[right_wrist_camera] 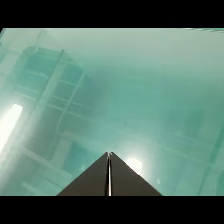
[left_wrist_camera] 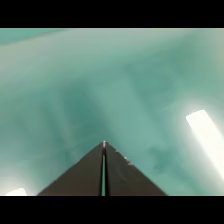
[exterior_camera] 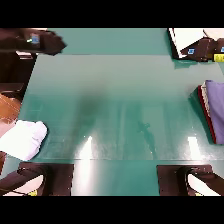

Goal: Fold the shirts.

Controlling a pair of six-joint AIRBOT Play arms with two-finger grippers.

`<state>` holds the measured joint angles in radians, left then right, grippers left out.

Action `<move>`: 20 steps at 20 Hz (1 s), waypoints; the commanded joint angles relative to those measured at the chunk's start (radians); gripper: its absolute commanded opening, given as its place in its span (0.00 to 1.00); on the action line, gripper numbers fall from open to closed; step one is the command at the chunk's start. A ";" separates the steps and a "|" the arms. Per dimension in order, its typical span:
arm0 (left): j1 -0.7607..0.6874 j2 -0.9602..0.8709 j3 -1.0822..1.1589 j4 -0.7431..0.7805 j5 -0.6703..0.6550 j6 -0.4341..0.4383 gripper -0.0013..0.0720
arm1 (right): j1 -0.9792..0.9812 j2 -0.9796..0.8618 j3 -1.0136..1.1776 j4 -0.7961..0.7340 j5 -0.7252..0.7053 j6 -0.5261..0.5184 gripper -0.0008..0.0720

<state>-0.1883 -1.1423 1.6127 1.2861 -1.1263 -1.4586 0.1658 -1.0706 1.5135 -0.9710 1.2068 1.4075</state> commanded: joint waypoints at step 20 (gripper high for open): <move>0.459 0.227 -0.904 0.428 -0.209 -0.120 0.05 | 0.001 -0.021 0.000 0.002 -0.027 0.000 0.04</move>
<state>0.2668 -0.9165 0.7330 1.7042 -1.3483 -1.5677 0.1658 -1.0801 1.5135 -0.9718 1.1812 1.4075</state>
